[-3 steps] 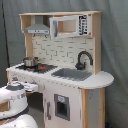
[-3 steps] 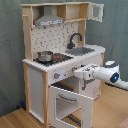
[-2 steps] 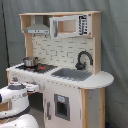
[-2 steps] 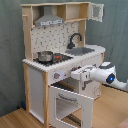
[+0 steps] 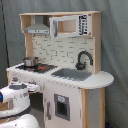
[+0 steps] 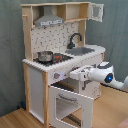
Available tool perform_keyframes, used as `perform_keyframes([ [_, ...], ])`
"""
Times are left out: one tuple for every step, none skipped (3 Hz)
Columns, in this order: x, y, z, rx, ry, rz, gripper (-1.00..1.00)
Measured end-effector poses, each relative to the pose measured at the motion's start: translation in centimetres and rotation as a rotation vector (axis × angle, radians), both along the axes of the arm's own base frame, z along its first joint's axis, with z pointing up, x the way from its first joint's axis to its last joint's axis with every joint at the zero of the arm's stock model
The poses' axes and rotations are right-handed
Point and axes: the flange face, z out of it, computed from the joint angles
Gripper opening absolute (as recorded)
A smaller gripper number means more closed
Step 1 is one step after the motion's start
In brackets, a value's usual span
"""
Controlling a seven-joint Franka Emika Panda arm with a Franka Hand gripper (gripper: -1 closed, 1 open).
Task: Play with the kitchen
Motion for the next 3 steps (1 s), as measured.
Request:
perform_keyframes([
  [0.07, -0.65, 0.07, 0.087, 0.000, -0.020, -1.00],
  [0.07, -0.64, 0.07, 0.206, 0.002, -0.029, -1.00],
  [0.07, -0.63, 0.08, 0.308, 0.003, -0.038, -1.00],
])
